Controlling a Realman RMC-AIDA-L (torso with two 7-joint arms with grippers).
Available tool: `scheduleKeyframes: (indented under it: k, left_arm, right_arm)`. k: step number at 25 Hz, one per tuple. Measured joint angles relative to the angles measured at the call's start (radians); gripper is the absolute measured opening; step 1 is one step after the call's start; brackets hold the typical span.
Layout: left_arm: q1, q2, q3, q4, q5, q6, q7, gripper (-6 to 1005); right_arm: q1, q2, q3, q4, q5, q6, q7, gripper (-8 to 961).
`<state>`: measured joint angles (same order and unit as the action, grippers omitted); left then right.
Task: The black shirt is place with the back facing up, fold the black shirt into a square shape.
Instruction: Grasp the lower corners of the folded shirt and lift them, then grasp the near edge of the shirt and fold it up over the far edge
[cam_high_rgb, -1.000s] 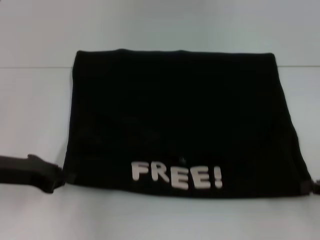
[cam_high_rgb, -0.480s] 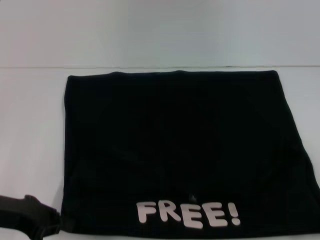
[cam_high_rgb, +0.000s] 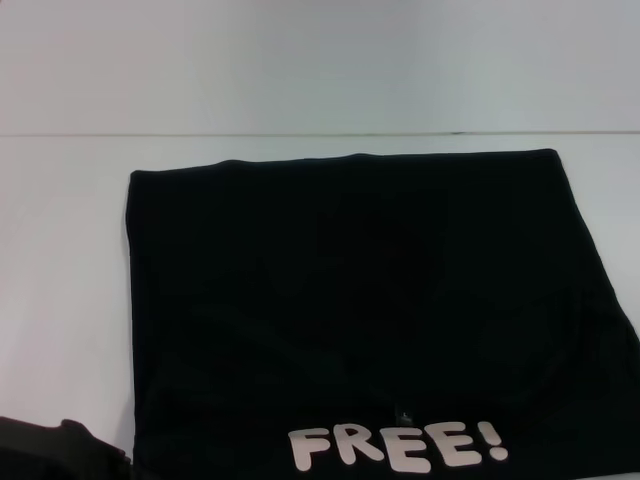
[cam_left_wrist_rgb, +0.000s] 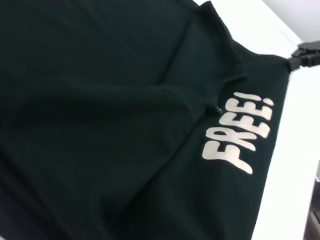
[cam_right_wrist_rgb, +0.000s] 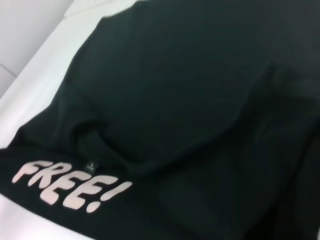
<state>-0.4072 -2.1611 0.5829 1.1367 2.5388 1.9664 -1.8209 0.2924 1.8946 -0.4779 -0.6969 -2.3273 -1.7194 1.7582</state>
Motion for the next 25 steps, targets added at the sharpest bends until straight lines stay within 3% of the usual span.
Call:
scheduleKeyframes:
  k: [11, 19, 20, 23, 25]
  left_arm:
    - [-0.034, 0.007, -0.004, -0.018, -0.023, -0.022, -0.01, 6]
    - [-0.197, 0.069, -0.034, -0.162, -0.039, -0.204, -0.048, 6]
    - [-0.197, 0.069, -0.034, -0.162, -0.039, -0.204, -0.048, 6]
    - [-0.293, 0.122, -0.043, -0.297, -0.05, -0.405, -0.089, 6]
    - [-0.322, 0.134, -0.038, -0.344, -0.046, -0.476, -0.104, 5]
  right_arm:
    - [0.028, -0.005, 0.037, -0.003, -0.019, -0.01, -0.003, 33]
    - [0.143, 0.009, 0.155, 0.02, -0.014, 0.071, -0.019, 32]
    - [0.166, 0.009, 0.165, 0.029, -0.013, 0.092, -0.019, 32]
    - [0.227, 0.009, 0.188, 0.064, -0.012, 0.187, -0.012, 31]
    - [0.278, 0.004, 0.196, 0.111, -0.011, 0.285, -0.008, 31]
